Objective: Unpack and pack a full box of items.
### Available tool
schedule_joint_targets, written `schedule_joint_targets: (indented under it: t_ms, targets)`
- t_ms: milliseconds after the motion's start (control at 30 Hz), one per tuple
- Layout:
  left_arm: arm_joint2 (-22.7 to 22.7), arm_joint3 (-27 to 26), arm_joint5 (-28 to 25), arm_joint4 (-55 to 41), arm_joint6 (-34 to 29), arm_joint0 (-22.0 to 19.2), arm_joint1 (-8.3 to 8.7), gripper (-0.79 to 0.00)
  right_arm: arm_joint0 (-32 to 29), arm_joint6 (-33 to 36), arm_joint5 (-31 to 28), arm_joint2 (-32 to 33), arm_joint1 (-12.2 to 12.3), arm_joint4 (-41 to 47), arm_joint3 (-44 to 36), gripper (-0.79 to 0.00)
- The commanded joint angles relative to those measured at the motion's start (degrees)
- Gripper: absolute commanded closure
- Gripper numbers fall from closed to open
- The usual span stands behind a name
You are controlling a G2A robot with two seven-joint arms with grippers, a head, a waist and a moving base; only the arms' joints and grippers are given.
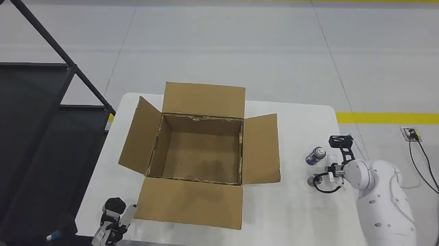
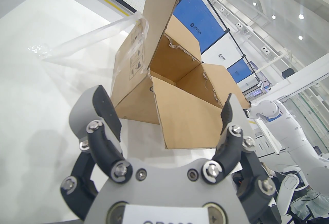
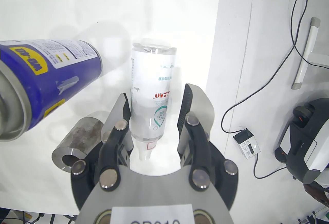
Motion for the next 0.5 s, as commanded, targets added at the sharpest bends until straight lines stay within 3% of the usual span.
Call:
schedule_joint_targets:
  t_ms: [0,167,267,300,467]
  targets:
    - [0.0,0.0,0.0,0.0,0.0,0.0,0.0,-0.785,0.3,-0.2,-0.1,-0.2,0.1,0.3,0.8,-0.388]
    - [0.0,0.0,0.0,0.0,0.0,0.0,0.0,-0.785,1.4,-0.4,0.0,-0.9,0.3,0.3,3.1,-0.329]
    - [0.0,0.0,0.0,0.0,0.0,0.0,0.0,-0.785,1.8,-0.5,0.2,-1.1,0.4,0.6,3.4,-0.148]
    - [0.0,0.0,0.0,0.0,0.0,0.0,0.0,-0.785,1.8,-0.8,0.5,-0.9,0.5,0.8,3.0,0.0]
    - [0.0,0.0,0.0,0.0,0.0,0.0,0.0,-0.785,-0.8,-1.3,2.2,2.1,0.9,4.9,-6.9,0.0]
